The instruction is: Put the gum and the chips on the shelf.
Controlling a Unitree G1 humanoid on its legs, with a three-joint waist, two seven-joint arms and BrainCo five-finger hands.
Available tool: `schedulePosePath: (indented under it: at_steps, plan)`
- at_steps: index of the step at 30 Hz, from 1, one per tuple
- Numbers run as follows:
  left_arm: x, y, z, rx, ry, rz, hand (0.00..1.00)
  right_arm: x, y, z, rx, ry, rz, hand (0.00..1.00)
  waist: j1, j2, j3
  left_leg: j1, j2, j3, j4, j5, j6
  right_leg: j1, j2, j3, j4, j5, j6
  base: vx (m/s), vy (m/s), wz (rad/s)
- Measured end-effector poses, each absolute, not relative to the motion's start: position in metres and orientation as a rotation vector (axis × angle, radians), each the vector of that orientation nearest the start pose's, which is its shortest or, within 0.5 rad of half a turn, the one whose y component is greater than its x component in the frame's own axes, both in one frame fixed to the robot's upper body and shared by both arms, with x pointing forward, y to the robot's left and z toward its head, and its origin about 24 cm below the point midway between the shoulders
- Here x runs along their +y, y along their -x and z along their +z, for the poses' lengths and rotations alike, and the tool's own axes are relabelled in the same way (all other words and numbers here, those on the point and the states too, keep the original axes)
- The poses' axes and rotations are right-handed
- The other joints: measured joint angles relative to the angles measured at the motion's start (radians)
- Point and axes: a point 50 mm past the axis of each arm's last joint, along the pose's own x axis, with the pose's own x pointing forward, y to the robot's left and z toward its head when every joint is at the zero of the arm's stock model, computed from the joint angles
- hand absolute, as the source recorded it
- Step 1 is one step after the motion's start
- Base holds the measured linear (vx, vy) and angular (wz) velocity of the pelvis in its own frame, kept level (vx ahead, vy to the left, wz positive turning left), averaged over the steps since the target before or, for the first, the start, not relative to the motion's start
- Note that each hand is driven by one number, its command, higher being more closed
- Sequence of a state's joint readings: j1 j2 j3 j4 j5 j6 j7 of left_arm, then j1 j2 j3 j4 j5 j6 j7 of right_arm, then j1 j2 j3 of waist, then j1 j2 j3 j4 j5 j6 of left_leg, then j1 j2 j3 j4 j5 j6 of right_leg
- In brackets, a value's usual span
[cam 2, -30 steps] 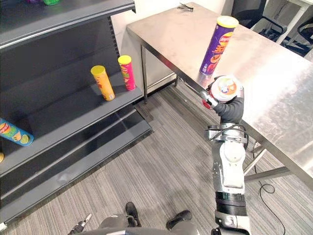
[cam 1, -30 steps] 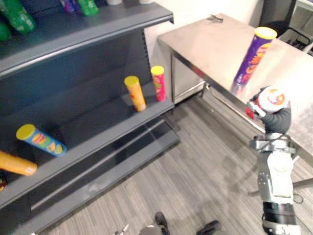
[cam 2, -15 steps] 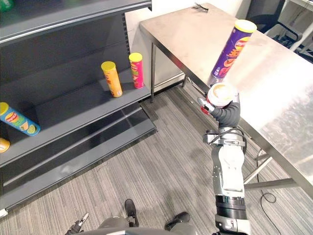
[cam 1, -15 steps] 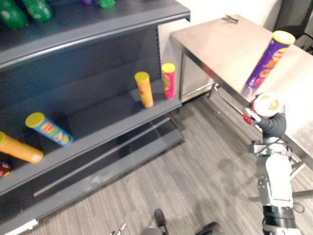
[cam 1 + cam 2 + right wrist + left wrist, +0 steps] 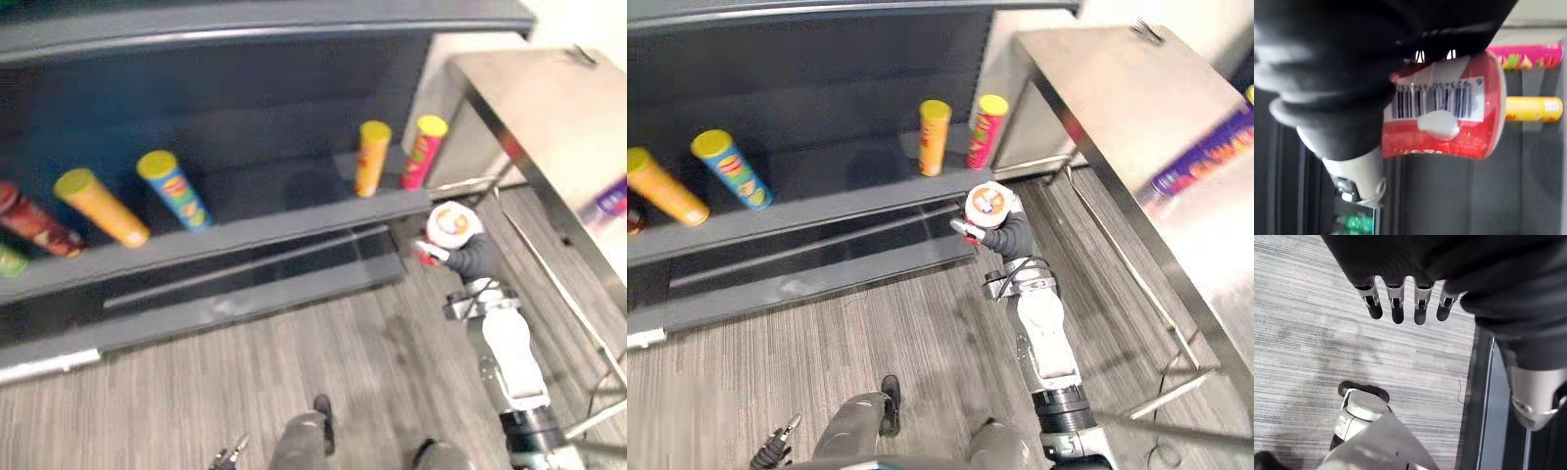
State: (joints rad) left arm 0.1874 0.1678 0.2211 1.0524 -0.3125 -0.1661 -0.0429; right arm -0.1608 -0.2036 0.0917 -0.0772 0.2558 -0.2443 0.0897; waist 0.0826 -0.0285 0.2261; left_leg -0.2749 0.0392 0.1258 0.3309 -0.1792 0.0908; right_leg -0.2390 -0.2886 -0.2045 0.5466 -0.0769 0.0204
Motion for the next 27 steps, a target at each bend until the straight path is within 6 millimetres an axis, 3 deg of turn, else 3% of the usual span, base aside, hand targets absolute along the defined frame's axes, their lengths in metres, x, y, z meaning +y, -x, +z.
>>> schedulePosePath:
  at_steps: [2,6,9,12,15,19,27]
  plan:
    - [0.256,-0.063,-0.15,0.967,0.191,0.494,0.0,-0.145,-0.268,0.121,-0.452,-0.082,0.245,1.0,-0.001,-0.029,0.011,0.018,-0.058,-0.048,0.0,0.002,-0.002,-0.021,0.038,0.054,-0.061,-0.041,0.022,0.14,0.022,1.22]
    - [0.247,-0.076,-0.151,0.955,0.195,0.451,0.0,-0.145,-0.264,0.121,-0.454,-0.094,0.249,1.0,-0.003,-0.027,0.022,0.042,-0.136,-0.135,0.008,0.0,-0.008,-0.071,0.081,0.134,-0.134,-0.042,0.026,0.14,-0.011,0.99]
    - [0.244,-0.078,-0.151,0.945,0.201,0.452,0.0,-0.145,-0.258,0.12,-0.456,-0.095,0.262,1.0,-0.002,-0.028,0.027,0.046,-0.169,-0.198,0.041,-0.02,-0.037,-0.04,0.084,0.146,-0.198,-0.019,0.065,0.15,-0.129,0.81]
    - [0.239,-0.076,-0.153,0.955,0.214,0.452,0.0,-0.145,-0.258,0.122,-0.462,-0.126,0.27,1.0,-0.001,-0.02,0.028,0.041,-0.134,-0.21,0.033,-0.021,-0.042,-0.012,0.115,0.104,-0.247,-0.017,0.07,0.13,-0.161,0.33]
    - [0.235,-0.075,-0.155,0.962,0.226,0.448,0.0,-0.148,-0.255,0.117,-0.445,-0.142,0.257,1.0,-0.004,-0.022,0.026,0.054,-0.108,-0.23,-0.019,-0.012,-0.074,0.01,0.139,0.073,-0.289,-0.017,0.07,0.09,-0.2,0.15]
    - [0.235,-0.075,-0.155,0.962,0.227,0.449,0.0,-0.15,-0.25,0.109,-0.413,-0.145,0.246,1.0,-0.032,-0.019,0.024,0.078,-0.047,-0.182,-0.091,-0.005,-0.103,0.039,0.164,0.041,-0.33,-0.014,0.058,0.05,-0.144,0.13]
    - [0.229,-0.084,-0.154,0.944,0.24,0.432,0.0,-0.156,-0.245,0.095,-0.357,-0.17,0.234,1.0,-0.053,-0.004,0.011,0.101,-0.038,-0.158,-0.083,0.025,-0.123,0.091,0.171,0.011,-0.362,-0.021,0.049,0.07,-0.027,0.1]
